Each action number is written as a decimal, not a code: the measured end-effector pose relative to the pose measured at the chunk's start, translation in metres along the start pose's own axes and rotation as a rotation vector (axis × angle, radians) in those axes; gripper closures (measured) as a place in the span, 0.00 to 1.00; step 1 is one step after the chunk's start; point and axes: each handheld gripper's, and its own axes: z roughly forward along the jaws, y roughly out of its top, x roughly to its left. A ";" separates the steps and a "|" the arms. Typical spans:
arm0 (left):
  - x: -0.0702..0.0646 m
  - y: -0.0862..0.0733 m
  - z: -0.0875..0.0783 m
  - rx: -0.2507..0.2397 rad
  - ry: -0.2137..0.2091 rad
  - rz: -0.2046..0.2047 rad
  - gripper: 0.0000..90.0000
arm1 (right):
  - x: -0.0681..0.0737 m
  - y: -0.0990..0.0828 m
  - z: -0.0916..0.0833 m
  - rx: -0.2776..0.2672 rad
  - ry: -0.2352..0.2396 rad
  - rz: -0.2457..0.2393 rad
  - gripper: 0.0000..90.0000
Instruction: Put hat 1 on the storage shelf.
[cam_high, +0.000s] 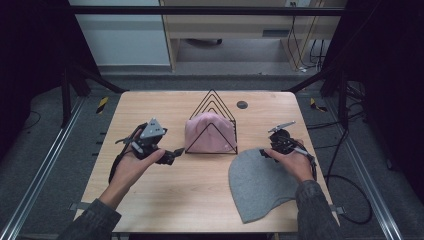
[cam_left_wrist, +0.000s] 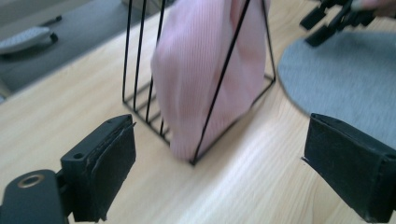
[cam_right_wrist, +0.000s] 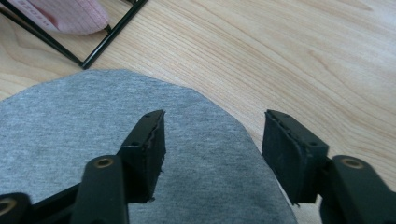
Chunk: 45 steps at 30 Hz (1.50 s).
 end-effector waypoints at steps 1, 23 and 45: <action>-0.001 -0.008 0.000 0.007 0.004 0.000 0.09 | -0.001 0.000 0.001 0.007 0.003 -0.002 0.42; 0.007 -0.071 -0.003 0.072 0.079 -0.085 0.11 | 0.000 -0.005 0.010 0.059 0.036 -0.036 0.63; 0.016 -0.085 0.002 0.095 0.071 -0.177 0.10 | 0.029 -0.015 -0.050 -0.090 0.144 -0.128 0.96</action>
